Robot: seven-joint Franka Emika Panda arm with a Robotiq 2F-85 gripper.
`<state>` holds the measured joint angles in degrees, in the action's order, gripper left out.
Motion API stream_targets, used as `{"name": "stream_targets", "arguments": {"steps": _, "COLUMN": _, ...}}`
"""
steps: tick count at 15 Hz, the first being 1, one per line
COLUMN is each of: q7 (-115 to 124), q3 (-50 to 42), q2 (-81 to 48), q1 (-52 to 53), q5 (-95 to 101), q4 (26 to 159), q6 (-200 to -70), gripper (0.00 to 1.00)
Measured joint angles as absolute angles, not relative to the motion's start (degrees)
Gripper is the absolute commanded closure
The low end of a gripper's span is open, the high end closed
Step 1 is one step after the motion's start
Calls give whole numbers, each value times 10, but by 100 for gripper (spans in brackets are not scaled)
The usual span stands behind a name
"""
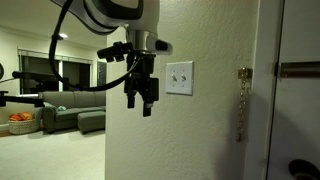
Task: Turn on the light switch on the right
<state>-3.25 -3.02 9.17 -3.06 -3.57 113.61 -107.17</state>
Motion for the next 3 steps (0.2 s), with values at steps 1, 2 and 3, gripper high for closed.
{"name": "stream_targets", "arguments": {"steps": 1, "q7": -29, "q3": -30, "q2": 98, "q1": -31, "q5": -36, "q4": 1145, "q6": -1072, "gripper": 0}}
{"name": "stream_targets", "arguments": {"steps": 2, "q7": -25, "q3": -30, "q2": 103, "q1": -31, "q5": -36, "q4": 1153, "q6": -1072, "gripper": 0}}
{"name": "stream_targets", "arguments": {"steps": 3, "q7": -22, "q3": -30, "q2": 107, "q1": -31, "q5": -36, "q4": 1159, "q6": -1072, "gripper": 0}}
